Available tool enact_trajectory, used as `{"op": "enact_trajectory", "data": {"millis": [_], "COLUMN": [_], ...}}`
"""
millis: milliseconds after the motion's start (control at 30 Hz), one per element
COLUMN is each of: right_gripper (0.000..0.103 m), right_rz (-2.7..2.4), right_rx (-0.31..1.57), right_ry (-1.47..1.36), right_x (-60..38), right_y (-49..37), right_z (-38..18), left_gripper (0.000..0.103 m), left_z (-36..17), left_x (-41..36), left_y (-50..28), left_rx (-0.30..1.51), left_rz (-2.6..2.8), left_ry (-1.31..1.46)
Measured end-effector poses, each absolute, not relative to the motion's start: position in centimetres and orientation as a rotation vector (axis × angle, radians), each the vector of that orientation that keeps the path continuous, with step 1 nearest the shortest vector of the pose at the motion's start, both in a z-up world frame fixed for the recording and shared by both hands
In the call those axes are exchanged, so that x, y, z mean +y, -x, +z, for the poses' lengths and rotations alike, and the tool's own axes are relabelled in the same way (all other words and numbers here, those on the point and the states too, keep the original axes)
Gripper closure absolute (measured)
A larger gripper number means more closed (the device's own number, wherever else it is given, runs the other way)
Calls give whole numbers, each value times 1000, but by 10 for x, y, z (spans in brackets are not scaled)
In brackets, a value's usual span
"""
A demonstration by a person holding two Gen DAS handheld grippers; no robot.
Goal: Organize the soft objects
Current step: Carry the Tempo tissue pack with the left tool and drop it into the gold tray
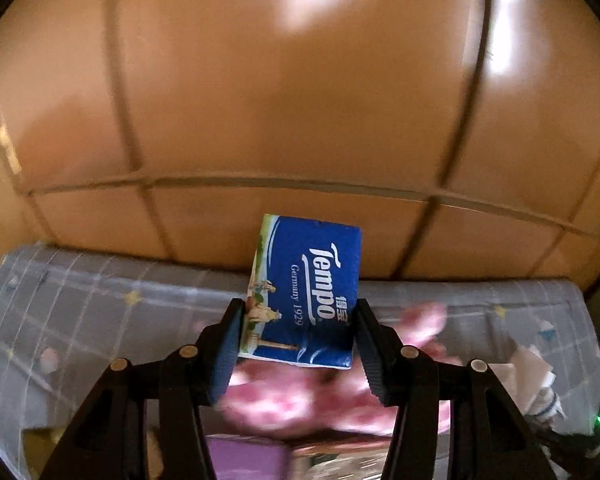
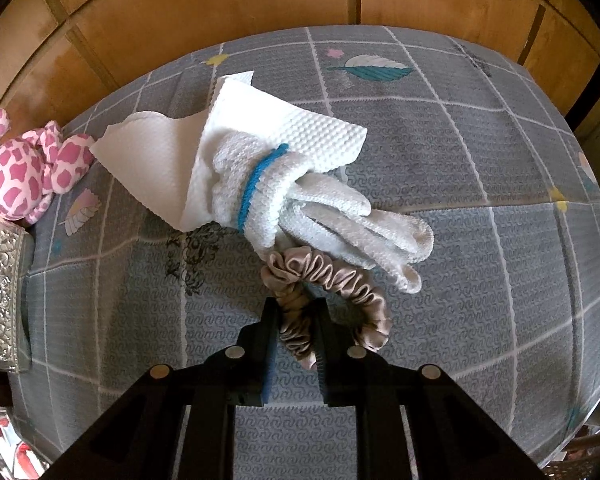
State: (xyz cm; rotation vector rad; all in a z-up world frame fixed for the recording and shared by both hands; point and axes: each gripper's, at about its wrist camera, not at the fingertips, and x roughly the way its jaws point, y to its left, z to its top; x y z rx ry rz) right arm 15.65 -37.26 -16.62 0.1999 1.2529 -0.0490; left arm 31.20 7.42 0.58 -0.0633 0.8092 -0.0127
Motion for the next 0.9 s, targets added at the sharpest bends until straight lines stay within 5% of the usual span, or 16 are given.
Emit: {"op": "enact_trajectory", "data": {"millis": [367, 900], "right_gripper": [87, 88], "right_rz": [-47, -60], "right_rx": [1265, 1243], "right_ry": [-170, -46], "right_x": [-367, -343], "right_y": [-161, -163], "right_z": [-167, -168], "left_gripper": [49, 49], "left_z": [-33, -93], "left_x": [196, 305], "left_y": [-234, -18], "left_rx": [839, 856], "left_rz": [151, 353], "left_ry": [240, 460]}}
